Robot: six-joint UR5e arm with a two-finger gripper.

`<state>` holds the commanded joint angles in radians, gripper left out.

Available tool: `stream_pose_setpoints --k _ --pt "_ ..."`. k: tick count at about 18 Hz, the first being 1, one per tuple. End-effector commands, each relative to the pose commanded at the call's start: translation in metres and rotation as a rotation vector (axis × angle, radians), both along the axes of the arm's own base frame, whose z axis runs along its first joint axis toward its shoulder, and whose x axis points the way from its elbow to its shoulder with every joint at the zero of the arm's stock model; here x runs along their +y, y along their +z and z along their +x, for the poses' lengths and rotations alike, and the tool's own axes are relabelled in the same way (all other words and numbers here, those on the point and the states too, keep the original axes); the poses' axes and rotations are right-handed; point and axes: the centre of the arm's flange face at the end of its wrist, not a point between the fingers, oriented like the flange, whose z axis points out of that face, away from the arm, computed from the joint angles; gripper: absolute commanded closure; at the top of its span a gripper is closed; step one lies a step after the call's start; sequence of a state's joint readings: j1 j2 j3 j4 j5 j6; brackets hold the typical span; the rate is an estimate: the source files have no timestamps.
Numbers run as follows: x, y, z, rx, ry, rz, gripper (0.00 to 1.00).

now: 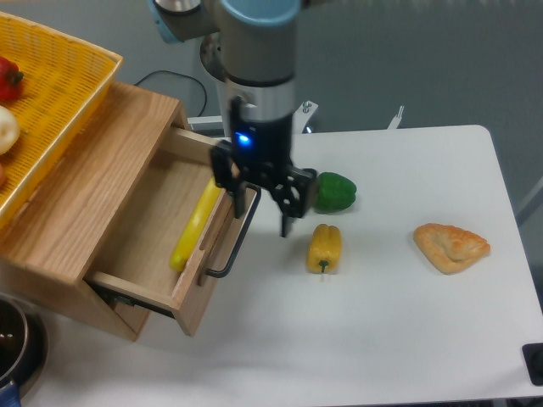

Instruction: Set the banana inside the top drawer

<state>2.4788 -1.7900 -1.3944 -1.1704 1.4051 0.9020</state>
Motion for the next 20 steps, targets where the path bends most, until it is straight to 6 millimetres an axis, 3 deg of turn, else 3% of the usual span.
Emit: stream_pose_setpoints --k 3,9,20 --pt "-0.002 -0.017 -0.016 -0.011 0.022 -0.032 0.00" --pt "0.001 -0.073 -0.044 -0.009 0.061 -0.180 0.00" --pt "-0.031 -0.140 -0.103 -0.104 0.089 -0.228 0.00"
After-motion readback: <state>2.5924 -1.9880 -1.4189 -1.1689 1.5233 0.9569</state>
